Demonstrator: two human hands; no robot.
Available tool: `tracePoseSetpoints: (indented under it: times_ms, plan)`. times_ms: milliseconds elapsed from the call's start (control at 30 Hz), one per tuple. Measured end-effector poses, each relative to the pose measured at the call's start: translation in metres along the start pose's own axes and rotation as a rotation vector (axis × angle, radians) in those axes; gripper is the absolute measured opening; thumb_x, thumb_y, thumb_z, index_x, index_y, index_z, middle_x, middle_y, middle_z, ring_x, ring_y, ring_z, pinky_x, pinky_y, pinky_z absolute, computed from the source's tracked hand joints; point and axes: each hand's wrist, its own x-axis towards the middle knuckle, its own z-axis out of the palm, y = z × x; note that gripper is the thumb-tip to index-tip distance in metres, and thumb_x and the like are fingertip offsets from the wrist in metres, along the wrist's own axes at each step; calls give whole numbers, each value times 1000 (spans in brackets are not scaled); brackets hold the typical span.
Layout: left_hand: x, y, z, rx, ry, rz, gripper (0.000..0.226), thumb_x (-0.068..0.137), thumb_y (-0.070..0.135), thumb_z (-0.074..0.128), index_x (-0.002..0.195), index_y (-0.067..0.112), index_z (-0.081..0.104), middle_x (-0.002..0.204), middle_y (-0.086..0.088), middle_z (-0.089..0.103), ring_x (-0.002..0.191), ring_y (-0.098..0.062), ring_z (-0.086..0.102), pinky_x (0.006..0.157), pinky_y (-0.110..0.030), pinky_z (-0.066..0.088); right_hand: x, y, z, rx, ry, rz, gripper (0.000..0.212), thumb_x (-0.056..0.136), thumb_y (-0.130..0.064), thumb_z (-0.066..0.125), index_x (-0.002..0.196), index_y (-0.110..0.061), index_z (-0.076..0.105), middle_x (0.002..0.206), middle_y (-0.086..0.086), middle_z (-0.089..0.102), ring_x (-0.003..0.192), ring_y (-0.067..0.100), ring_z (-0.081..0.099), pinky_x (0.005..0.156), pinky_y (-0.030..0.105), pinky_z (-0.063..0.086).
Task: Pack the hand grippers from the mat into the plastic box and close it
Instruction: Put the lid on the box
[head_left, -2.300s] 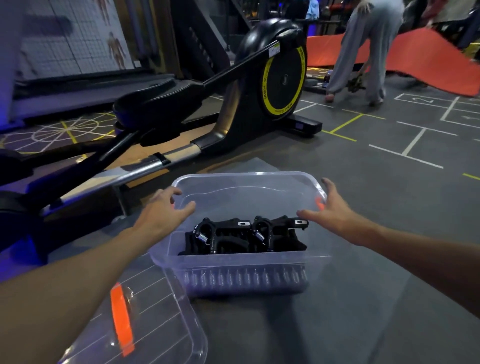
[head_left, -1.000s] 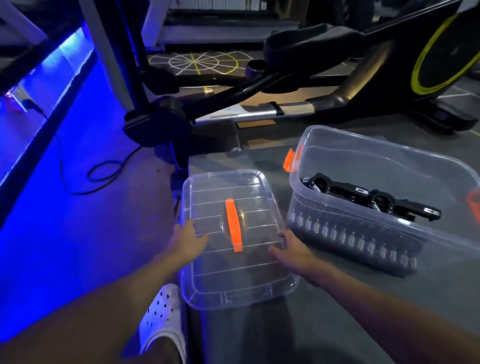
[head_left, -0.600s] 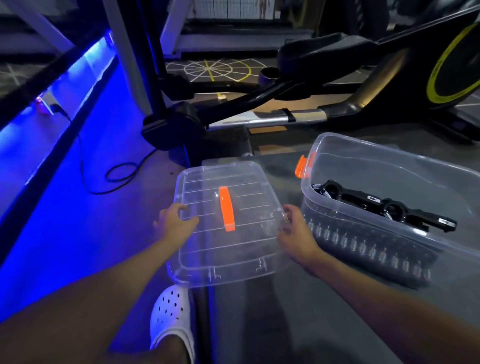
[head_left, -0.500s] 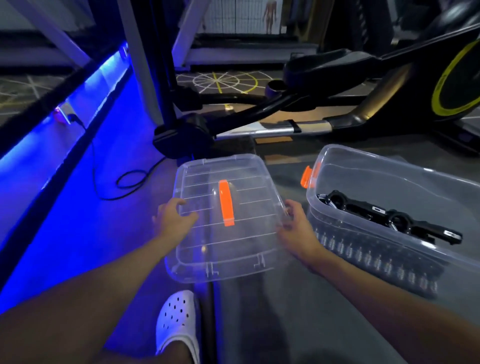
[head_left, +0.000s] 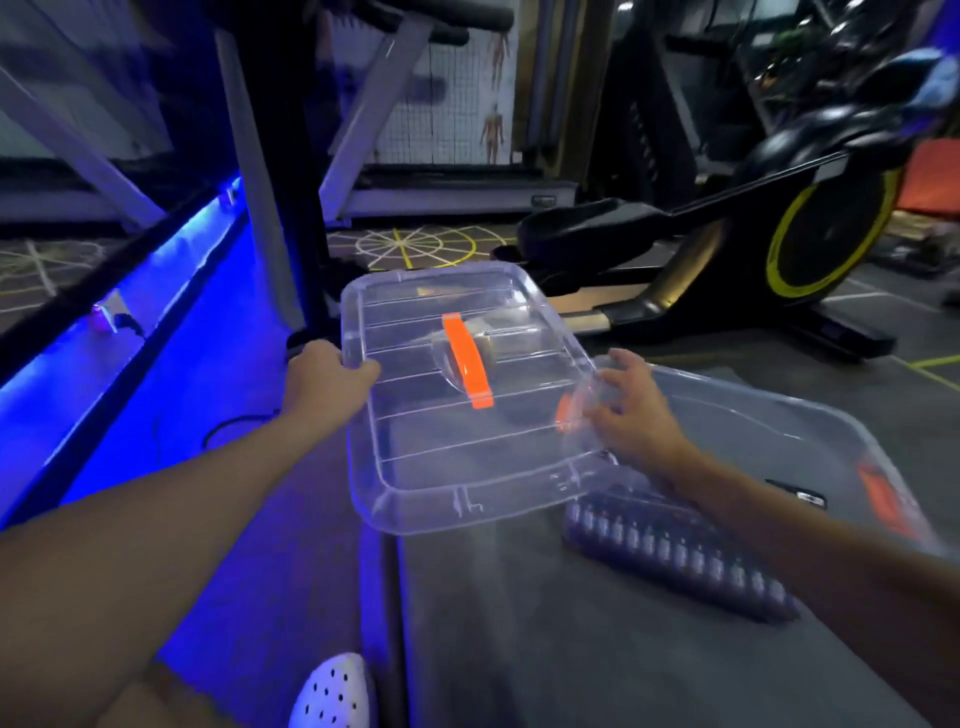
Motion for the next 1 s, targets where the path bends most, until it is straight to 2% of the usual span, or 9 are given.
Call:
tracePoseSetpoints:
  times_ms: [67,233,333,400,467,567,700,833,1000]
  plan:
    - [-6,23,20,-33,-18,-9,39,79,33,67,59,7,45,60,-20,49,65,-38,52,51,-34,26,-2,3,-29,-36,31,41,64,91,-3,58,144,-22,28,128,-1,50,76,16,60,41,27,47]
    - [-29,70,76,-61,-78,46,28,81,34,65,75,7,60,81,-19,66,76,-36,60,62,-33,38,-15,23,-86,-171,208,234,66,87,-6,65,144,-15,31,123,12,49,73,19,55,48,27,45]
    - [-37,87,104,-35,-142,63,31,81,35,63,79,4,61,88,-20,68,84,-38,64,66,-37,46,-27,40,-97,-241,187,308,67,86,-5,68,142,-11,30,94,7,52,62,17,50,43,24,41]
    - [-41,96,120,-13,-162,43,36,82,36,63,90,1,64,97,-22,68,91,-40,64,71,-40,48,-35,47,-100,-288,189,350,69,86,-10,68,142,-11,29,86,2,51,66,17,53,53,29,46]
    - [-48,103,133,12,-170,5,37,84,34,62,100,1,63,105,-21,67,99,-40,63,75,-39,47,-41,50,-106,-359,206,388,74,83,-20,71,143,-14,29,106,9,57,90,26,61,78,40,53]
    - [-60,114,151,7,-196,-80,40,85,33,62,111,3,57,114,-19,64,105,-39,62,75,-37,43,-55,52,-113,-531,306,456,71,80,-26,68,141,-15,33,133,17,45,123,37,43,102,47,40]
    - [-72,123,172,41,-291,-124,59,84,38,65,124,2,40,121,-23,61,110,-40,60,78,-38,42,-76,55,-111,-500,372,455,57,82,-27,65,130,-14,39,131,20,40,124,38,38,102,45,38]
    - [-90,126,187,83,-491,-19,84,78,45,65,140,5,24,110,-17,66,87,-38,69,74,-39,56,-81,59,-118,-500,399,438,71,78,-32,72,136,-13,36,137,17,42,128,37,37,105,44,36]
    - [-94,126,175,155,-578,233,54,85,39,57,134,17,48,116,-17,64,104,-36,61,79,-34,46,-82,70,-138,-426,432,495,78,74,-32,73,138,-12,33,136,17,43,124,36,44,100,48,44]
